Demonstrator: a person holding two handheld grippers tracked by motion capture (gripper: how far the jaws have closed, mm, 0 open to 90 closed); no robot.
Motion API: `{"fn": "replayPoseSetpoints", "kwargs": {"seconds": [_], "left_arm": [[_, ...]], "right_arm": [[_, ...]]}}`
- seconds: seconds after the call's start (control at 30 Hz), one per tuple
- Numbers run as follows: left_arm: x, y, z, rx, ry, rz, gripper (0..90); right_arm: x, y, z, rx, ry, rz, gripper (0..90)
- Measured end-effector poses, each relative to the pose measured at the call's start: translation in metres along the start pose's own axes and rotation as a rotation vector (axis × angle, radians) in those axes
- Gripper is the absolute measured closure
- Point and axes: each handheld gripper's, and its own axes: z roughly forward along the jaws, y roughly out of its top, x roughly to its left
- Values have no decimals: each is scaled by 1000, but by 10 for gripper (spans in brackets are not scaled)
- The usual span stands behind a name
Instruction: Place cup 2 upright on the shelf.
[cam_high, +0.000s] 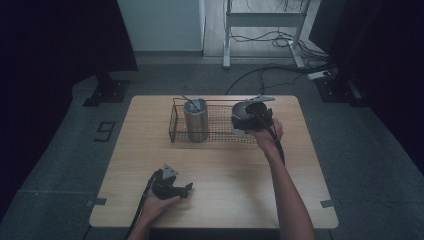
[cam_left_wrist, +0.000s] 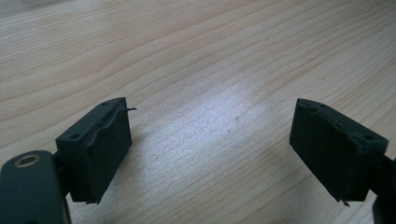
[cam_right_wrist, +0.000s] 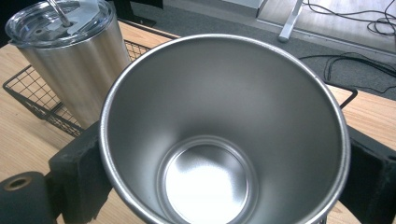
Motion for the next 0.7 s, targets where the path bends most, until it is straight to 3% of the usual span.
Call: {"fn": "replayPoseSetpoints", "kwargs": {"seconds": [0.7], "left_arm": [[4, -1, -1, 0, 5, -11, 131]], "right_arm": [[-10, 18, 18, 10, -5, 12, 70]]}}
